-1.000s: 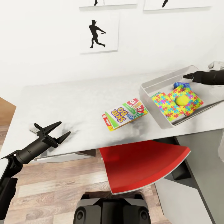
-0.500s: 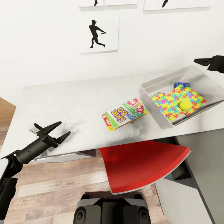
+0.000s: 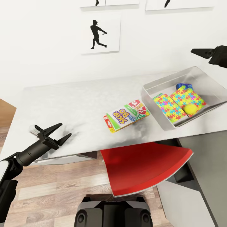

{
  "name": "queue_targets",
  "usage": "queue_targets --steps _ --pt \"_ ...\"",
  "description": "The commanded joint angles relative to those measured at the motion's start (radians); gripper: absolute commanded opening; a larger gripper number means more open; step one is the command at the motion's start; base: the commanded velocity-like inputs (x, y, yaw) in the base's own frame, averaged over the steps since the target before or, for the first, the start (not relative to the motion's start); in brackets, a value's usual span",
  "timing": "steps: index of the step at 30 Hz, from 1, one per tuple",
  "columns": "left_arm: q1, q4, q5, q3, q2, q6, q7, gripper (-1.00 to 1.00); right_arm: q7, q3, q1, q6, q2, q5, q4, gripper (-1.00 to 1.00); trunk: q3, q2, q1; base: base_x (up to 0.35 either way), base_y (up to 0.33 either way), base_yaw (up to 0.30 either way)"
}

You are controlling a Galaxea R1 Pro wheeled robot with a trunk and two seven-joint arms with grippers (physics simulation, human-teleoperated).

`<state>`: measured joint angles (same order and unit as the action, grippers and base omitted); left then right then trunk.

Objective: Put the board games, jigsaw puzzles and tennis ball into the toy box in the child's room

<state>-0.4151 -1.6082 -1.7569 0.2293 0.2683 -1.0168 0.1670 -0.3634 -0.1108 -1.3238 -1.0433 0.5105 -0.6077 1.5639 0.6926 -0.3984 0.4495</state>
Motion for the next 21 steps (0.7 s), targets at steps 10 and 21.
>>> queue_targets --steps 10,21 --pt "0.000 0.000 0.010 0.001 0.000 -0.003 0.011 1.00 0.000 0.085 -0.018 -0.004 -0.107 0.000 0.001 1.00 0.001 -0.002 0.000 0.000 0.000 0.000" --pt "-0.001 0.000 0.010 0.002 0.000 -0.004 0.036 1.00 0.052 0.159 -0.008 -0.004 -0.152 -0.002 -0.001 1.00 0.001 -0.002 0.000 0.000 0.101 0.000"
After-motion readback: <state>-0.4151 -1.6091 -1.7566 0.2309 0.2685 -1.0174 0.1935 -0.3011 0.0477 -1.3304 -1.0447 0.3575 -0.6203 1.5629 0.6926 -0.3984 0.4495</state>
